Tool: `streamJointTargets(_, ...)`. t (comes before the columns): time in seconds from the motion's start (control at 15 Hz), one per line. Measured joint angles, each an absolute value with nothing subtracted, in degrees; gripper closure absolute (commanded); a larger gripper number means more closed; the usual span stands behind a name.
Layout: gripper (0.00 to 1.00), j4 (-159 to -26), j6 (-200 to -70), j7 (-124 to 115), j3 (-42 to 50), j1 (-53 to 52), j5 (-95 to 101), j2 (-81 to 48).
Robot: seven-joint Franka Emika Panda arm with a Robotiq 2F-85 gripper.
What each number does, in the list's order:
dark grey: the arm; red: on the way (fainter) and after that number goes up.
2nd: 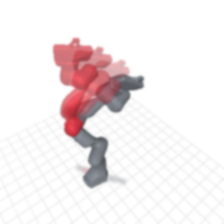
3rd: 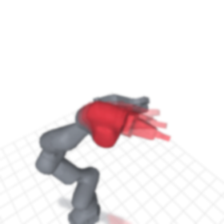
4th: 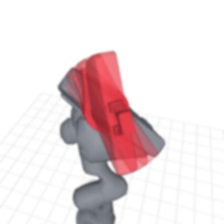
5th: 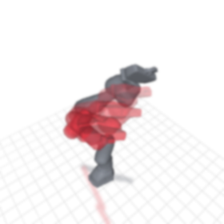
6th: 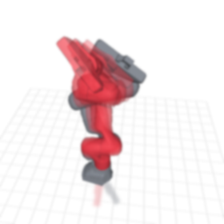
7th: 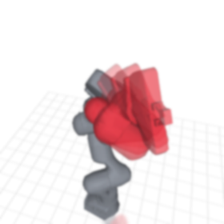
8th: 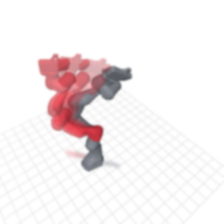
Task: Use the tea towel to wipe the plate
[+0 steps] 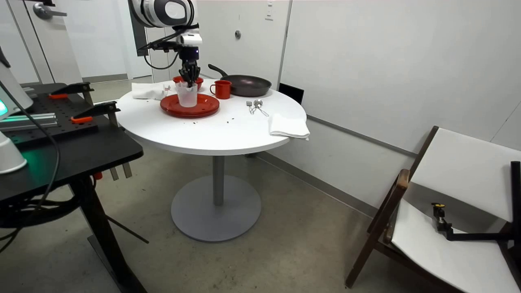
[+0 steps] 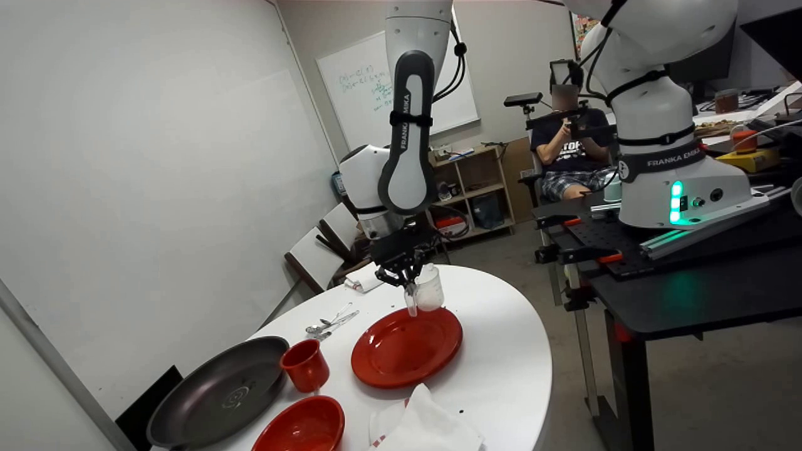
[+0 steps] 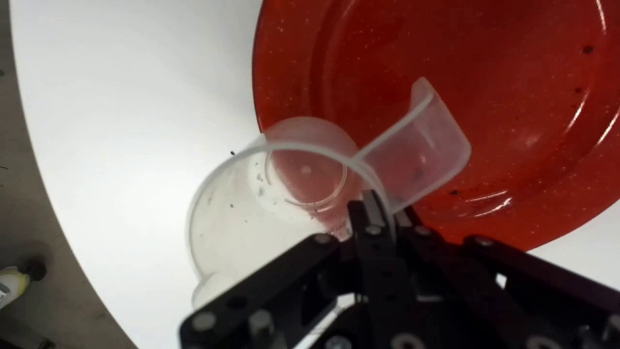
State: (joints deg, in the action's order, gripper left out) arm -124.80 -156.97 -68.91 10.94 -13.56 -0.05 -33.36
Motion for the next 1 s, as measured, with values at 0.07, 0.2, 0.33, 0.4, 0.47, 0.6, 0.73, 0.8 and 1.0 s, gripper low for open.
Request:
streamJointTargets(0.07, 0.99, -124.2, -156.94, -68.37, 10.65, -13.81, 0.16, -33.92)
streamJointTargets(0.2, 0.99, -123.14, -156.92, -67.26, 9.98, -14.22, 0.26, -35.21)
streamJointTargets(0.33, 0.99, -122.13, -156.92, -66.14, 9.34, -14.69, 0.28, -36.65)
streamJointTargets(0.4, 0.99, -121.62, -156.92, -65.71, 9.07, -14.97, 0.28, -37.33)
streamJointTargets(0.47, 0.99, -121.07, -156.92, -65.35, 8.84, -15.27, 0.28, -38.01)
streamJointTargets(0.6, 0.99, -119.99, -156.92, -64.83, 8.49, -15.9, 0.28, -39.14)
streamJointTargets(0.73, 0.99, -119.09, -156.92, -64.28, 8.33, -16.44, 0.28, -39.9)
streamJointTargets(0.8, 0.99, -118.71, -156.92, -63.97, 8.33, -16.67, 0.28, -40.2)
streamJointTargets(1.0, 0.99, -117.75, -156.92, -63.07, 8.33, -17.02, 0.28, -40.95)
